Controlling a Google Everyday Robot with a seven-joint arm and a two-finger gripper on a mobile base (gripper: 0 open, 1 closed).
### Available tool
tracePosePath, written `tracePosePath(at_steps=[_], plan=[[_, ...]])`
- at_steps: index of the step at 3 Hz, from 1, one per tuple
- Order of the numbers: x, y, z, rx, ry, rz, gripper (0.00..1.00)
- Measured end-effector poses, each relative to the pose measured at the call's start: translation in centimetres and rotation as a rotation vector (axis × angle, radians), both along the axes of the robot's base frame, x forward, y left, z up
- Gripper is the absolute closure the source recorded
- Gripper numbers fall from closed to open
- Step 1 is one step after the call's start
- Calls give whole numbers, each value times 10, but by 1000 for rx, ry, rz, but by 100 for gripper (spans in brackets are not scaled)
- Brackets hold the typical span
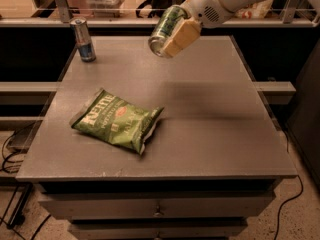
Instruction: Move green can near redbull can
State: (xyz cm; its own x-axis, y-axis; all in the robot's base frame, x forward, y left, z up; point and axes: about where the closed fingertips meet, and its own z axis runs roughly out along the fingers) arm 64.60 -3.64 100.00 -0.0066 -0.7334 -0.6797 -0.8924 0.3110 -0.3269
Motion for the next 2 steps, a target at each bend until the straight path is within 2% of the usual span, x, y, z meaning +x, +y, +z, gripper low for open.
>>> tracePosePath(at_steps=[1,2], plan=[[18,53,-7,67,22,47,100],[66,137,-37,127,71,56,100]])
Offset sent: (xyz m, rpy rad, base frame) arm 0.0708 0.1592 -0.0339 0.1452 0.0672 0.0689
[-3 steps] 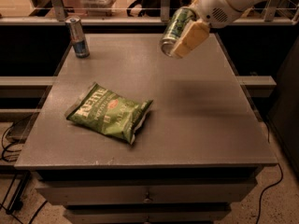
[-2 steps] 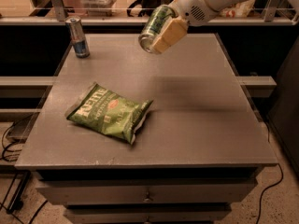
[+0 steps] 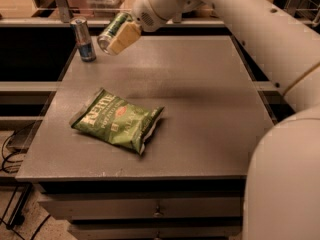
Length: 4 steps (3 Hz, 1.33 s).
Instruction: Move green can near redbull can
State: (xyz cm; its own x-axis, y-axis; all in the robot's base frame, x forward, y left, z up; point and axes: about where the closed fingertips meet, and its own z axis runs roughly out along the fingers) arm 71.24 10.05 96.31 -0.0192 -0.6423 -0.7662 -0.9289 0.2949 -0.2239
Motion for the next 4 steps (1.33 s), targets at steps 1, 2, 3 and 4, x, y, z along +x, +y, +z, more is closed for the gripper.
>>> tracePosePath(at_steps=[1,2,3,4], plan=[[1,4,-2,1,3,4,100],[0,6,-13,22,33,-12,100],[5,20,-36,82,77,-27,100],[17,37,-60,128,115,-47,83]])
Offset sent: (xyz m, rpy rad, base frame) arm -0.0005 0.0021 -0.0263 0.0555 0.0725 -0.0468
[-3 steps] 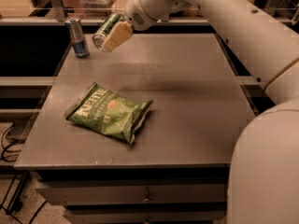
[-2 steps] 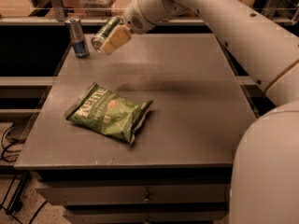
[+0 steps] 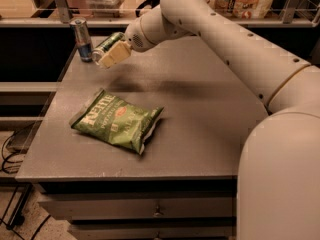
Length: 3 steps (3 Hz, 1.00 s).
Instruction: Move green can near redbull can
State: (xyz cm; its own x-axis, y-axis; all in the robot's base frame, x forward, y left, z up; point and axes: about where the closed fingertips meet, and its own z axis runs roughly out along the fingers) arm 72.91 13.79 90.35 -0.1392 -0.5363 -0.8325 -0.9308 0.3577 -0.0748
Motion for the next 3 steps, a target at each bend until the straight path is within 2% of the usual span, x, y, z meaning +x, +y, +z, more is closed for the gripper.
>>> tracePosePath(at_steps=[2,3], plan=[[23,31,-33,50,46,-20,36],[33,42,-37,62,46,-16,13]])
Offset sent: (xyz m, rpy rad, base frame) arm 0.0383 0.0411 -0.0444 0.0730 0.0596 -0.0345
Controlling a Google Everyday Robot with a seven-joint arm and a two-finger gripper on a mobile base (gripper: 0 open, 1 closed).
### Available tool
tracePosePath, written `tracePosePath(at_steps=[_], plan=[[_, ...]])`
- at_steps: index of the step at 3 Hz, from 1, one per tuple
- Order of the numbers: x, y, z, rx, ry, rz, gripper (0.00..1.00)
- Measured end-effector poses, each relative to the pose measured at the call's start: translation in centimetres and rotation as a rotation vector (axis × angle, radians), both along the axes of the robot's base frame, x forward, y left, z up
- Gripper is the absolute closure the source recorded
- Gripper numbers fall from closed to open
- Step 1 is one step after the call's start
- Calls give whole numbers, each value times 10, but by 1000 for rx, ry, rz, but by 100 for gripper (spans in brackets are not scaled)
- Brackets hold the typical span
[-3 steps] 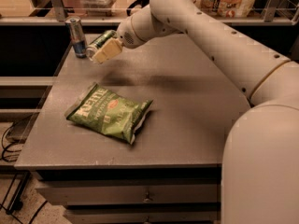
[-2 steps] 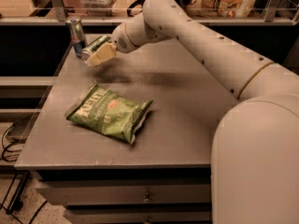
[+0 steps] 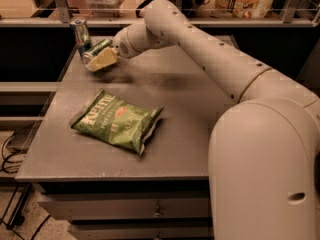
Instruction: Move green can near redbull can
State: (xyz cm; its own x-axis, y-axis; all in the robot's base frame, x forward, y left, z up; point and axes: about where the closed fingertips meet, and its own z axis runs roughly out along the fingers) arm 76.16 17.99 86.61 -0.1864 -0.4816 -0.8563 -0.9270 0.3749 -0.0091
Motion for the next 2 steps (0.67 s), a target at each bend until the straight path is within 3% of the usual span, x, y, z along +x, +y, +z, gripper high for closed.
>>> tracePosePath(at_steps=[1,2], plan=[[5,8,3,15,-11,12,0],[5,8,3,15,-11,12,0]])
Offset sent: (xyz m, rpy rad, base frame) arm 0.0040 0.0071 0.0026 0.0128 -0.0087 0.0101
